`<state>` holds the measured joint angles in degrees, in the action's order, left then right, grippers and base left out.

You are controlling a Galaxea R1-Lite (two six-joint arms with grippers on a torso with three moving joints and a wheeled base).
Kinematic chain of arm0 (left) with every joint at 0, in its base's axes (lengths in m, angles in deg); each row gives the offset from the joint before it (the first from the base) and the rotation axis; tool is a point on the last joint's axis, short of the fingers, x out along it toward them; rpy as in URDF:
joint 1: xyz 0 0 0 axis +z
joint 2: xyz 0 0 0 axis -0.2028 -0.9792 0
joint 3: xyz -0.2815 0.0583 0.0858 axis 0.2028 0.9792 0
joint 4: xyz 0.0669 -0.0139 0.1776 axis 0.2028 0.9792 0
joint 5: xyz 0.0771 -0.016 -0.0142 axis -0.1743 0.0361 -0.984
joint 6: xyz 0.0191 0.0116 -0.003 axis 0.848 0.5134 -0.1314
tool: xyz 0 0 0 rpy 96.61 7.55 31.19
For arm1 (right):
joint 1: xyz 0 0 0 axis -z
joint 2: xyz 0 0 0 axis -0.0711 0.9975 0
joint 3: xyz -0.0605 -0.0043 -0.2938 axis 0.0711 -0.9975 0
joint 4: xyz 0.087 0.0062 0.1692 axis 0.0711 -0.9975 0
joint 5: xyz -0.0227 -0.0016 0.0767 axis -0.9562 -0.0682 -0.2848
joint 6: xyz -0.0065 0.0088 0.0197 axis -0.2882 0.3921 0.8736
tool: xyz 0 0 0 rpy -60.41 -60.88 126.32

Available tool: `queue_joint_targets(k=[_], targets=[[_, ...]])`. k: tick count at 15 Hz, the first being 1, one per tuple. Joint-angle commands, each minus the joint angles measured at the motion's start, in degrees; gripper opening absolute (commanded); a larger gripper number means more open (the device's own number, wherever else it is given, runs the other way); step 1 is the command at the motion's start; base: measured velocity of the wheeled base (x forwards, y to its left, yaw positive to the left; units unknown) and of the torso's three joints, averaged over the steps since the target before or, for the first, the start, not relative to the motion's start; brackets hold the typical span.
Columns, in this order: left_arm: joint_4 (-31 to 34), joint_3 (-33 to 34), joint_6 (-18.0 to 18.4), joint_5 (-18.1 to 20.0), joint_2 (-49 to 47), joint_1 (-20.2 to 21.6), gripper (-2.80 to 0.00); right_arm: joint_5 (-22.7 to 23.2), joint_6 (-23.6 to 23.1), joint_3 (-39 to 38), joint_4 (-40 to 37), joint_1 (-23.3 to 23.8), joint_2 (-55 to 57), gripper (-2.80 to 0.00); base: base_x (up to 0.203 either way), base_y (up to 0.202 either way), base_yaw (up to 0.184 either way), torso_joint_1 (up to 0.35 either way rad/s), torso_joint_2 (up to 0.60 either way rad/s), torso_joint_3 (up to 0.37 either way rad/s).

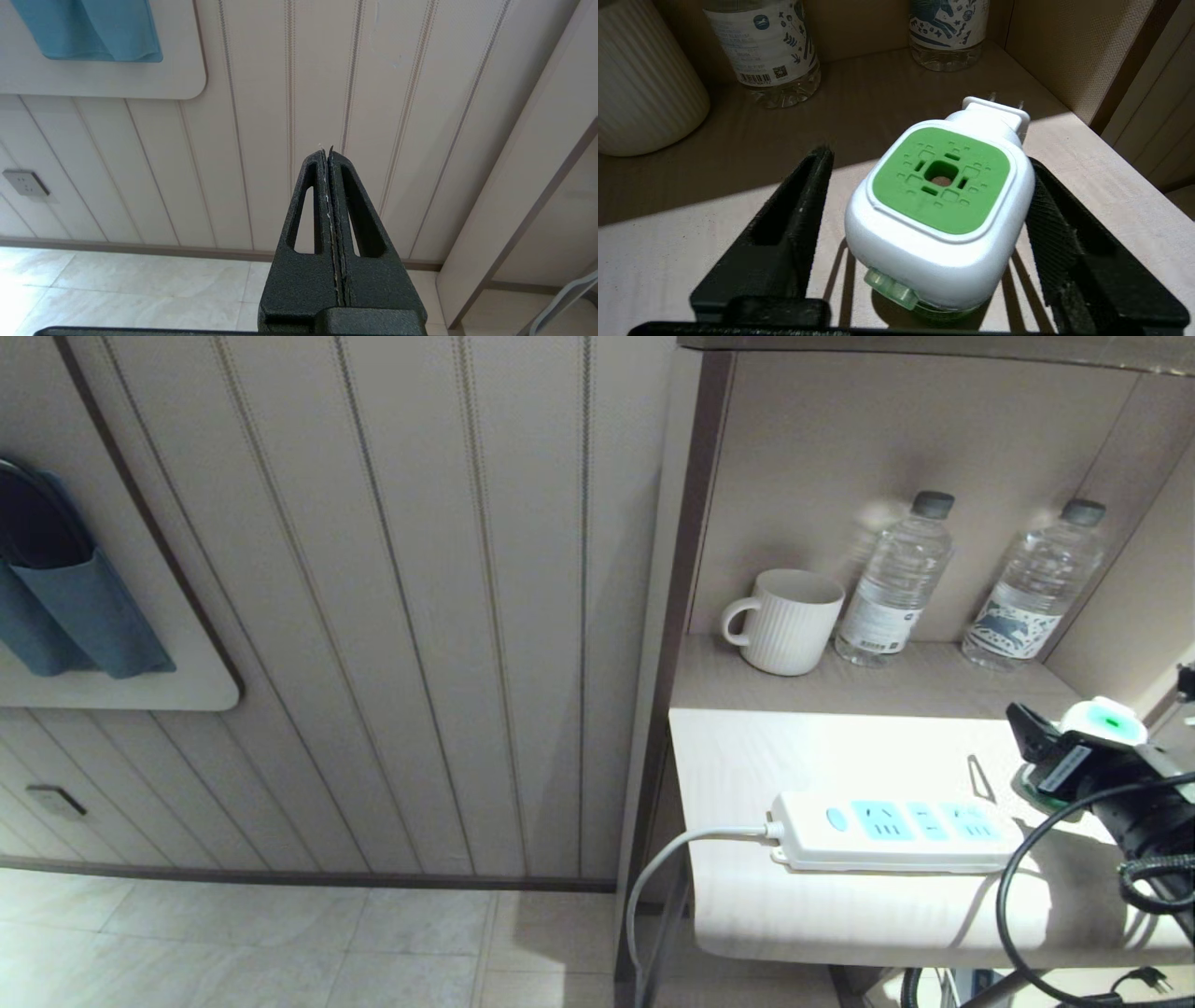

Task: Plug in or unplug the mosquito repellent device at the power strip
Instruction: Pick up the mosquito repellent liquid

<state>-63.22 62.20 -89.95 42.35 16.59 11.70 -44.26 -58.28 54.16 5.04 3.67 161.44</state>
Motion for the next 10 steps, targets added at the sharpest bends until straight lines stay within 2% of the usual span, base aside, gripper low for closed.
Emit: queue_joint_targets(k=[1, 10], targets=[[-0.1, 0.0, 0.0, 0.0, 0.0, 0.0, -2.80, -0.2, 0.2, 0.3, 0.5, 0.0, 0.0, -2.80, 0.000, 0.000, 0.000, 0.000, 0.00, 0.000], [-0.1, 0.0, 0.0, 0.0, 0.0, 0.0, -2.80, -0.1, 0.3, -0.2, 0.3, 0.2, -0.5, -2.80, 0.000, 0.000, 0.000, 0.000, 0.00, 0.000]])
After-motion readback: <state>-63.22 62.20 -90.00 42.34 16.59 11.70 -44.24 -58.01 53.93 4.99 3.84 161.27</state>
